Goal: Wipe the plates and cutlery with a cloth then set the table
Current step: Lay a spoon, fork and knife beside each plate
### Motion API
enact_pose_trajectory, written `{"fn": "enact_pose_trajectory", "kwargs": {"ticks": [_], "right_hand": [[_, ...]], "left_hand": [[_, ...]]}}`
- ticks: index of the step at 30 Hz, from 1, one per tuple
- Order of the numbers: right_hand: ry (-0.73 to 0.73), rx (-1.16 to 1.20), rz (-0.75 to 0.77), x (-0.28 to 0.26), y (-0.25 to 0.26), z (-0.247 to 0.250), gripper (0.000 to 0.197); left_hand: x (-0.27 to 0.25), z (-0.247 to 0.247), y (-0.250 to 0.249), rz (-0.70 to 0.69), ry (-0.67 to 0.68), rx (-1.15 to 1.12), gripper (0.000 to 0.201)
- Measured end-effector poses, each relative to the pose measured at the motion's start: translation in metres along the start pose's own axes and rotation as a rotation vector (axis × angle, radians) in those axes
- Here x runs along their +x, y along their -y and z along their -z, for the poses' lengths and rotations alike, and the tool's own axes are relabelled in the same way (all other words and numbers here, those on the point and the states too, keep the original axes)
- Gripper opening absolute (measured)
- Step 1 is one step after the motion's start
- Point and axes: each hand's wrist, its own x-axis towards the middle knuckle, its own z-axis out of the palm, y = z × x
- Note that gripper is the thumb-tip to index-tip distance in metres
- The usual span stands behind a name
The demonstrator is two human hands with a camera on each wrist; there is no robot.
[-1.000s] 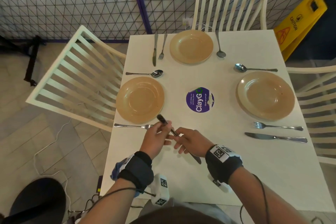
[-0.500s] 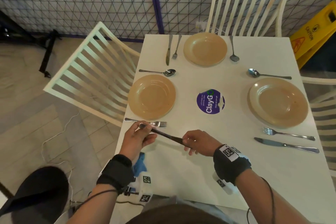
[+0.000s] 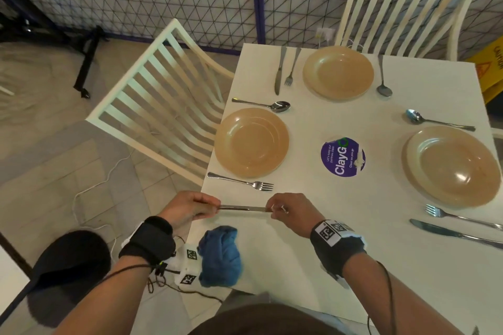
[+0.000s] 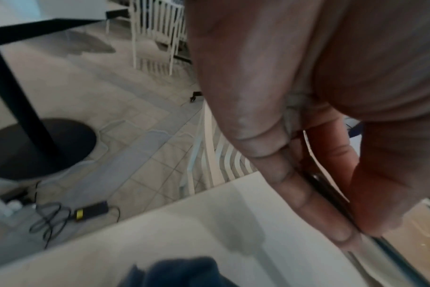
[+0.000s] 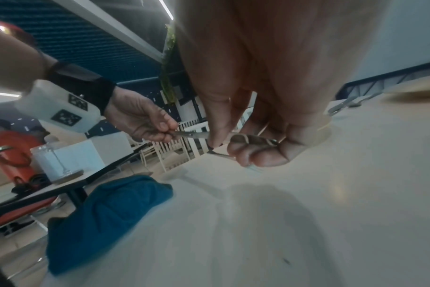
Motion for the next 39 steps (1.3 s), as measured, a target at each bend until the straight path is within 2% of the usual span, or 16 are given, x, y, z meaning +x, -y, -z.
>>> {"fn": "enact_pose_trajectory", "kwargs": {"ticks": [4, 9, 11, 13, 17, 22, 24, 29, 33, 39], "right_hand": [[-0.059, -0.141, -0.051, 0.018, 0.009, -0.017, 0.024], [-0.162, -0.357, -0.038, 0.033, 0.006, -0.047, 0.017], [-0.209, -0.459, -0.047, 0.036, 0.005, -0.054, 0.011], [-0.237, -0.513, -0.042, 0.035, 0.005, -0.059, 0.022], [-0.304, -0.497, -0.054, 0.039, 0.003, -0.067, 0.021], [-0.320, -0.448, -0.137, 0.039, 0.005, -0.071, 0.012], [-0.340, -0.446, -0.138, 0.039, 0.005, -0.072, 0.011], [-0.349, -0.468, -0.154, 0.041, 0.003, -0.075, 0.014], [-0.357, -0.471, -0.179, 0.042, 0.001, -0.079, 0.011], [-0.404, -0.466, -0.155, 0.042, -0.002, -0.079, 0.009]], "left_hand": [[0.019, 0.014, 0.000, -0.058, -0.036, 0.292, 0.027], [0.044, 0.019, 0.006, -0.216, -0.105, 0.585, 0.027], [0.052, 0.020, 0.011, -0.277, -0.125, 0.639, 0.024], [0.058, 0.020, 0.016, -0.353, -0.141, 0.666, 0.021], [0.070, 0.025, 0.032, -0.511, -0.163, 0.737, 0.022], [0.079, 0.026, 0.047, -0.616, -0.223, 0.796, 0.027], [0.081, 0.025, 0.051, -0.628, -0.243, 0.805, 0.027], [0.082, 0.024, 0.052, -0.553, -0.265, 0.764, 0.027], [0.081, 0.025, 0.048, -0.531, -0.275, 0.683, 0.034], [0.080, 0.023, 0.045, -0.506, -0.349, 0.657, 0.028]]}}
